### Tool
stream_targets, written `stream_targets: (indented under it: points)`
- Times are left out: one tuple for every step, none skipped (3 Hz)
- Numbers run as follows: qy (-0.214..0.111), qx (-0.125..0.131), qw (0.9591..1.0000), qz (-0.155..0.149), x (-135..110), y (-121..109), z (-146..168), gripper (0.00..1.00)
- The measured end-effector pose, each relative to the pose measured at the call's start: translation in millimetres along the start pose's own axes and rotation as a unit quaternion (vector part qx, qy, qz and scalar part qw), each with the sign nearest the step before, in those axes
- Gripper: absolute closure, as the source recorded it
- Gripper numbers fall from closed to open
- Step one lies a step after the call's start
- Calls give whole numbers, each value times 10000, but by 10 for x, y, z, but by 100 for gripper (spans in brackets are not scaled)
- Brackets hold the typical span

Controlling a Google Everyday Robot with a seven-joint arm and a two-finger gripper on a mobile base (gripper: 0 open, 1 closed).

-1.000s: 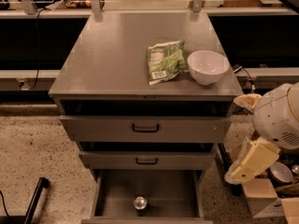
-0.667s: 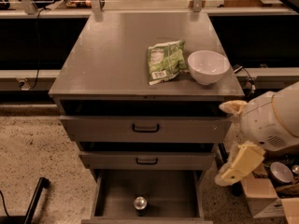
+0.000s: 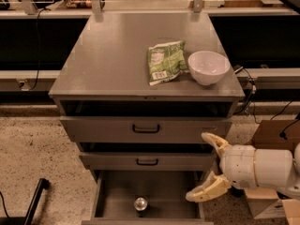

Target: Pick green can from bottom drawer and place on counter

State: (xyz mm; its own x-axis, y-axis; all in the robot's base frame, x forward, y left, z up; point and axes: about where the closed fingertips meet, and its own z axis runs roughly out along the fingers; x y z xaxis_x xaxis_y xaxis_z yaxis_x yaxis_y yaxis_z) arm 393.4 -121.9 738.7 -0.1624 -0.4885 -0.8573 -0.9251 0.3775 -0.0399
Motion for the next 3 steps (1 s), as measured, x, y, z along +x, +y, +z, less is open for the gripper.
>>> stream_targets:
  points:
    - [-220,331,9992,0,-8,-122,-66,0]
    - [233,98,9996,96,283,-162,115,0]
    - [150,134,9997,163,703,-243,373,0]
